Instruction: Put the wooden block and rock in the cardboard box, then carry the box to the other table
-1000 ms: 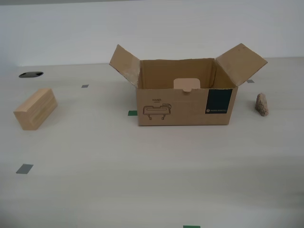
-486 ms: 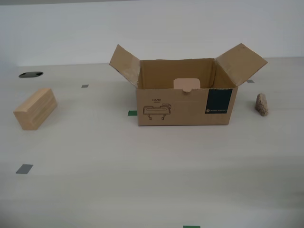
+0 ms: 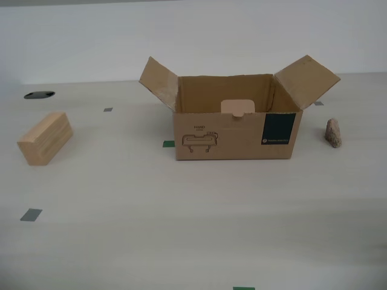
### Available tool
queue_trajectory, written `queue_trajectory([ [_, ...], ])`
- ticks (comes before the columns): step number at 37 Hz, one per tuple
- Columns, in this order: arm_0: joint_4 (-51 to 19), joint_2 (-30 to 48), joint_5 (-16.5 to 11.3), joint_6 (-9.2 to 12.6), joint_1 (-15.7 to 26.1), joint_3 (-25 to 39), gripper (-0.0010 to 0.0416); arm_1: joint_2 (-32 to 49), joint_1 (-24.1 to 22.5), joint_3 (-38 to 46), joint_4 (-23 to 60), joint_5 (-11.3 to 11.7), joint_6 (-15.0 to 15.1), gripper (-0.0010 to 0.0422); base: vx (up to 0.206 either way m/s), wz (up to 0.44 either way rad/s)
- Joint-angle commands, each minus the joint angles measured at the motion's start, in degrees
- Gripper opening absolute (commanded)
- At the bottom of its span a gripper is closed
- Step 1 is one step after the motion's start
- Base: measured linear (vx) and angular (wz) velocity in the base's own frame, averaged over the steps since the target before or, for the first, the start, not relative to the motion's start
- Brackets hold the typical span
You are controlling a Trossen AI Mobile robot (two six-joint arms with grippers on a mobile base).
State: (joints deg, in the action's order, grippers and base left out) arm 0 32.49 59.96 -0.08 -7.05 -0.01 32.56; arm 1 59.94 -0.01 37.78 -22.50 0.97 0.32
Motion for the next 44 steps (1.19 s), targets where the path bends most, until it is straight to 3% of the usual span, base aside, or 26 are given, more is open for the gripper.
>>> queue_trajectory([
  [1,0.07,-0.02,0.15,-0.02,0.07,0.07,0.0378,0.02,-0.02,1.88,4.17,0.11,0.28,0.0371,0.0,0.0],
  [7,0.04,-0.02,0.15,-0.04,0.07,0.09,0.0385,0.02,0.04,4.13,10.49,0.13,0.9,0.0386,0.0,0.0],
  [11,0.04,-0.02,0.15,-0.04,0.07,0.09,0.0389,0.02,0.02,4.46,10.64,0.13,2.82,0.0391,0.0,0.0],
  [19,-0.96,-0.04,0.15,-0.68,0.07,0.44,0.039,0.02,0.02,6.14,11.82,0.13,2.67,0.0391,0.0,0.0],
  [28,-25.97,0.31,0.15,-0.68,0.07,12.92,0.0389,0.02,0.02,12.24,22.12,0.15,0.81,0.0391,0.0,0.0],
  [36,-35.93,0.31,0.15,-0.74,0.07,24.22,0.0389,0.13,0.02,18.25,30.58,0.15,-3.26,0.0391,0.0,0.0],
  [44,-47.8,0.31,0.15,-0.63,0.07,34.05,0.0389,0.13,0.02,25.05,41.07,0.15,-5.4,0.0391,0.0,0.0],
])
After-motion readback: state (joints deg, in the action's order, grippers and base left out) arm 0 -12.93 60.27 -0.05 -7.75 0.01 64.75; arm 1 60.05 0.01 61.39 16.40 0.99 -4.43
